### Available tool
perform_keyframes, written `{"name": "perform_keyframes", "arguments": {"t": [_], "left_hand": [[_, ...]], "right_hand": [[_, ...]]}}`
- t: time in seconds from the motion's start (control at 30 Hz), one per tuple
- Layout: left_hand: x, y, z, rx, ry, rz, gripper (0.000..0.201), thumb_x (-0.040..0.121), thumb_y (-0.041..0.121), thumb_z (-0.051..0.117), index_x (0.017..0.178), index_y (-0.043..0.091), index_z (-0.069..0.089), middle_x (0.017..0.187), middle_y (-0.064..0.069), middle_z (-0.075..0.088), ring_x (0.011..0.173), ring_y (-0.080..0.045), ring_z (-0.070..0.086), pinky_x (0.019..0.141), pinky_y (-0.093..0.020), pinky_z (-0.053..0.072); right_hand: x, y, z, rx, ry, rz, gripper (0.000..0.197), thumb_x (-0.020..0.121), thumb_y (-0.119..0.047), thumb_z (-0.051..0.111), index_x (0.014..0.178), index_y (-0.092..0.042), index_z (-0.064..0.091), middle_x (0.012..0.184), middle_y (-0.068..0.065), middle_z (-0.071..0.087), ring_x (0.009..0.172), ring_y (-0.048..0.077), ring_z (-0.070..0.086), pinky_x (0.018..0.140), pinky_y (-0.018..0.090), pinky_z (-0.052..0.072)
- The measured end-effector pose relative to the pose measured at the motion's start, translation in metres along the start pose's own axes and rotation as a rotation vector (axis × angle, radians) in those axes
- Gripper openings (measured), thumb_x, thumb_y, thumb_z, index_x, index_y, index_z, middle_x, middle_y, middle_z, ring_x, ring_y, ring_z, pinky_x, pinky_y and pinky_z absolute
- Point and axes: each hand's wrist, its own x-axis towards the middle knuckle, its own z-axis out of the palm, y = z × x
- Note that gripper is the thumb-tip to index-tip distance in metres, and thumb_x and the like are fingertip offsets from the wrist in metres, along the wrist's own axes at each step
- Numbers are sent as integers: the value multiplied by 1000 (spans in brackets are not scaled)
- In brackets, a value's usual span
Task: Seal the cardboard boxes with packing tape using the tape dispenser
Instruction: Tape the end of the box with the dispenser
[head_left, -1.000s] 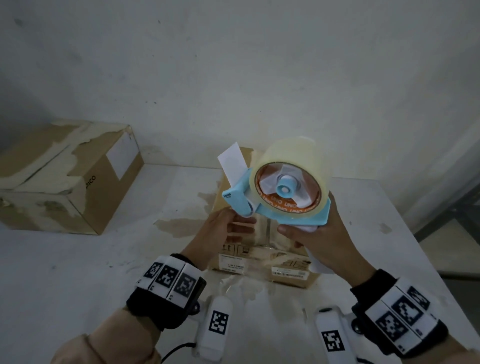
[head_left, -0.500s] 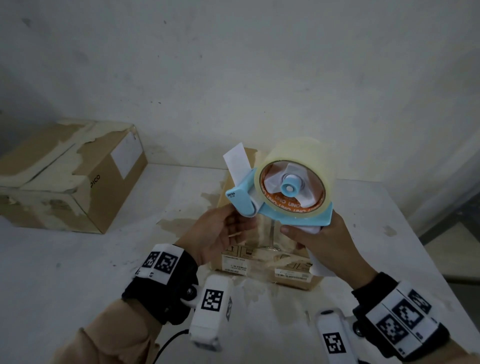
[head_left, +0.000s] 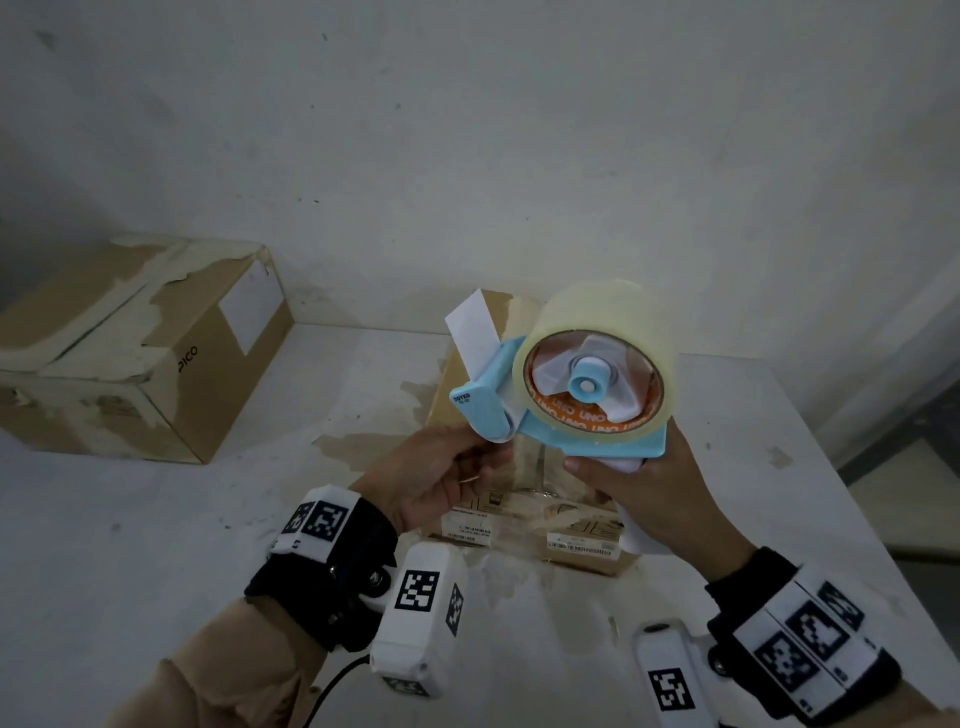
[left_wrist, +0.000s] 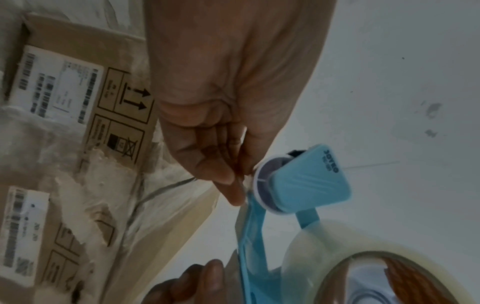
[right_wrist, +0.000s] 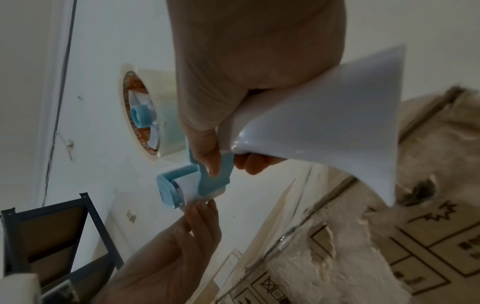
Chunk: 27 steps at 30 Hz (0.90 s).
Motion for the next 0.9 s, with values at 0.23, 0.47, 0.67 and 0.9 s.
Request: {"name": "perform_keyframes", "arguments": {"t": [0.23,0.47,0.67,0.9], "left_hand": [[4,-1,-1,119,84,31,17,92,6,50,81,5,62,49,2,57,40,-2,51,40,-12,45],[1,12,-19,232,168,54,16,91,7,52,79,3,62,52,0,58,40,-3,51,43,-13,47],[4,21,-17,291,204,104,15,89,6,54,76,4,61,45,3,57,38,-3,50,41,-13,46],[3,25,-31,380,268,150,13,88,9,57,76,6,62,49,3,57,41,-2,52,45,-13,46]], "right_hand": [[-7,1,3,-36,71,30,53,61,-26,77,100,5,58,83,-2,69,76,7,65,66,18,50],[-11,3,-6,-38,52,81,22,67,0,77,81,-1,61,61,-15,66,57,0,60,54,12,46],[-11,-6,-5,-67,39,118,22,70,8,71,71,-12,61,54,-18,64,50,-3,58,49,10,44],[-13,-12,-11,-60,10,137,27,70,10,71,67,-13,59,51,-16,63,50,-1,57,49,11,45]]}}
